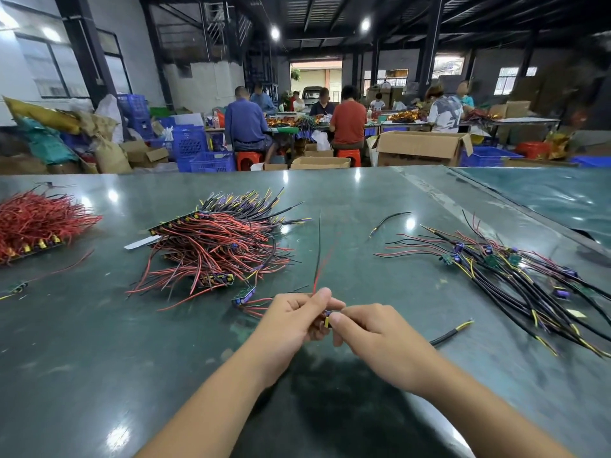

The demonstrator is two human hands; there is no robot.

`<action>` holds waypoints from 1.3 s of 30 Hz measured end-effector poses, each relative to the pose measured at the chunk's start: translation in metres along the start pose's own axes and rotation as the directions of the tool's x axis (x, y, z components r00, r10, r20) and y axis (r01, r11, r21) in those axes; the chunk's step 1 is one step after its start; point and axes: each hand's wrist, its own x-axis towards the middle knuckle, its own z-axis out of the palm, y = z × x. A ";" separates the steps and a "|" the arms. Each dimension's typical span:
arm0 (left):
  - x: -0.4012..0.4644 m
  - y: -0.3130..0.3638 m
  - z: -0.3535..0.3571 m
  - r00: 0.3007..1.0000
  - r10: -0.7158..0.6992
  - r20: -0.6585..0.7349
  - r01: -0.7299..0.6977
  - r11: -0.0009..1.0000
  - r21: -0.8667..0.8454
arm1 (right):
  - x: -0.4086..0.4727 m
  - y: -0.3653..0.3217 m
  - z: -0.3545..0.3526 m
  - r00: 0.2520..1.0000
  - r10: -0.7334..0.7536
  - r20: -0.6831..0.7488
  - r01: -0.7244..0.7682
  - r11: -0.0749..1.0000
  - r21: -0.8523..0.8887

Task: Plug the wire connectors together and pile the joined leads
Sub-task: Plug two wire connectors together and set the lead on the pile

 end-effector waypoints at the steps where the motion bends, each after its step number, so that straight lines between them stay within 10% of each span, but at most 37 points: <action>1: 0.001 0.000 -0.001 1.000 -0.008 -0.029 0.008 1.000 -0.012 | 0.000 0.000 0.000 1.000 -0.005 -0.004 0.005 1.000 -0.002; 14: 0.016 0.015 -0.036 0.927 -0.075 -0.368 -0.086 0.912 -0.401 | -0.002 -0.001 -0.008 1.000 0.019 0.002 -0.019 1.000 0.010; 39: 0.021 0.010 -0.046 0.893 -0.100 -0.438 -0.095 0.911 -0.402 | -0.002 0.006 -0.009 0.997 0.078 -0.016 -0.078 0.997 0.006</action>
